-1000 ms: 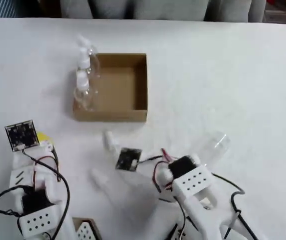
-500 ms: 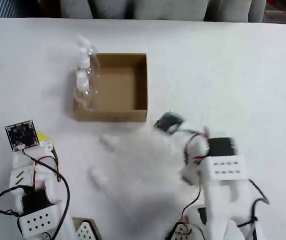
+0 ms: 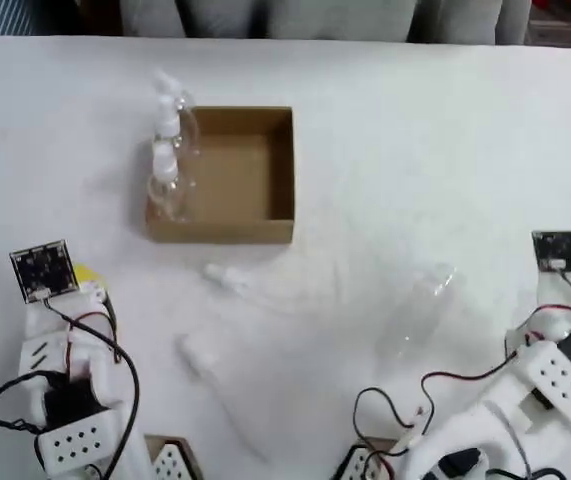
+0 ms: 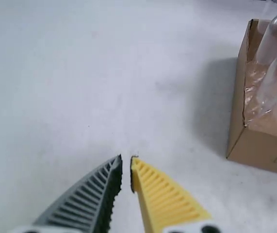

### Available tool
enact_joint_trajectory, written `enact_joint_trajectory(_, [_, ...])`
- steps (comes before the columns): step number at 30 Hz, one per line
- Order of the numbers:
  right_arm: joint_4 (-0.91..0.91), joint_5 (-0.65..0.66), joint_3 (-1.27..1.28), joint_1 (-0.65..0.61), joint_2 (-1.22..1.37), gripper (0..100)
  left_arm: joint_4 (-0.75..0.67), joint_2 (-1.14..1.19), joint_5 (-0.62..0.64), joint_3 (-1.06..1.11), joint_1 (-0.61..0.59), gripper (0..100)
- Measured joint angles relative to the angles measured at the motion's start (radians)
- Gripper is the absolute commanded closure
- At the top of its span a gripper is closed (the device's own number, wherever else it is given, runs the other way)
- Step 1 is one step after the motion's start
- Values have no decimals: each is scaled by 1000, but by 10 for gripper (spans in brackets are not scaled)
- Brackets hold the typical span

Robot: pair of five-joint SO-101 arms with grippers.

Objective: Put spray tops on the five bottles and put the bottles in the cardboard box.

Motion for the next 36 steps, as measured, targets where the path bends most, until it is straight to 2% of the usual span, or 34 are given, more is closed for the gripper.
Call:
enact_joint_trajectory(3, [-121, 20, 83, 9, 2, 957, 0, 0, 0, 0, 0, 950])
enact_joint_trajectory(9, [-233, 26, 150, 9, 2, 772, 0, 0, 0, 0, 0, 950])
enact_joint_trajectory(19, [-236, 28, 150, 8, 2, 704, 0, 0, 0, 0, 0, 950])
enact_joint_trajectory(23, [-144, 32, 94, 8, 2, 693, 0, 0, 0, 0, 0, 950])
enact_joint_trajectory(28, [48, 129, -49, 8, 2, 695, 0, 0, 0, 0, 0, 950])
enact_joint_trajectory(33, [180, 212, -187, 8, 74, 775, 0, 0, 0, 0, 0, 950])
enact_joint_trajectory(36, [196, 259, -269, 8, 195, 779, 0, 0, 0, 0, 0, 950])
